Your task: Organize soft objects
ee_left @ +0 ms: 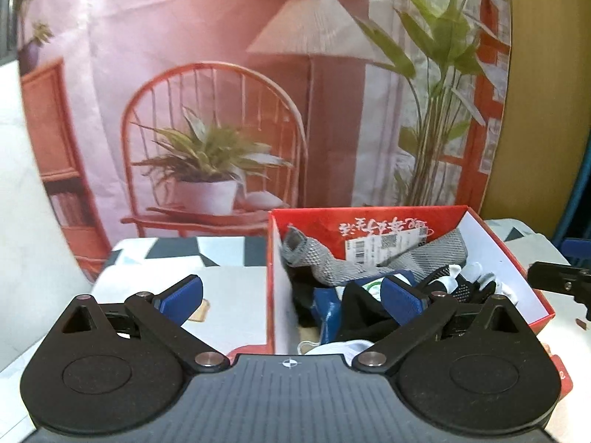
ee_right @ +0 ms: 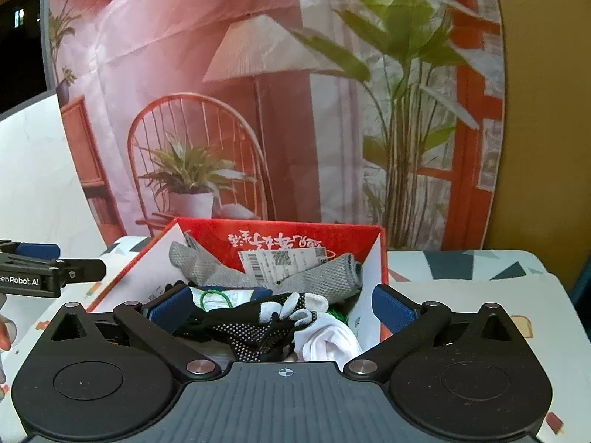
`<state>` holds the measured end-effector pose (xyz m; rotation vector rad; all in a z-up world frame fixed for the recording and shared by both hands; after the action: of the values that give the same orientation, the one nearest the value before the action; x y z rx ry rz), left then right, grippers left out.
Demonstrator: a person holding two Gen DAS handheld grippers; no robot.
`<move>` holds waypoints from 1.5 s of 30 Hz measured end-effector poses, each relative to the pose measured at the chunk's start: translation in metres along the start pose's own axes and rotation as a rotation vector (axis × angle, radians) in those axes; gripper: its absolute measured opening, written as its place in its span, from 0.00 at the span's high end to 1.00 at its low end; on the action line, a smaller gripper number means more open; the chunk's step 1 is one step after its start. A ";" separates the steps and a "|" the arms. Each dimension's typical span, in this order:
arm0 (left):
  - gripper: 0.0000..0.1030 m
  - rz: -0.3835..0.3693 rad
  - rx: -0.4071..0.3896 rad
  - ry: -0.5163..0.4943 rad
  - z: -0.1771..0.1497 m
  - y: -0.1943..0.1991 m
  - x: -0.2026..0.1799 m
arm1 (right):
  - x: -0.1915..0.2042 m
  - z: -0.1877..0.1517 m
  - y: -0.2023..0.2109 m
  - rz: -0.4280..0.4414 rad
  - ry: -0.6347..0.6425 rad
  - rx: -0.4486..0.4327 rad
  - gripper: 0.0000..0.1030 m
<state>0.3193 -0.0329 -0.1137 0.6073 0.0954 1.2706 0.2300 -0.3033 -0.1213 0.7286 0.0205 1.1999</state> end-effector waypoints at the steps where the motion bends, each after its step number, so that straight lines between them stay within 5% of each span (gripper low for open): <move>1: 0.00 0.013 0.002 0.003 -0.002 0.004 0.000 | 0.001 -0.001 0.004 -0.009 0.006 -0.003 0.00; 11: 0.00 0.009 0.042 0.071 -0.030 0.034 0.005 | -0.006 -0.024 0.031 -0.074 -0.033 0.015 0.00; 19: 0.00 0.074 -0.026 0.026 -0.022 0.101 0.005 | 0.012 -0.031 0.072 -0.081 -0.025 0.009 0.00; 36: 0.00 0.182 -0.253 -0.021 0.011 0.313 -0.010 | 0.078 -0.004 0.267 -0.024 0.012 -0.225 0.00; 45: 0.00 0.223 -0.267 0.040 -0.004 0.340 -0.009 | 0.083 -0.015 0.327 0.004 0.007 -0.293 0.00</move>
<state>0.0209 0.0159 0.0427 0.3687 -0.1108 1.4821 -0.0170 -0.1710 0.0671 0.4670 -0.1482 1.1787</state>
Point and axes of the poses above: each gripper's, at about its wrist camera, not at the fingertips, and y roughly against the way its jaws point, x to its left, z to its top, the point moved 7 cm from there along -y, roughly the way its jaws point, and after that the axes turned 15 degrees about -y, right-handed, at the moved point
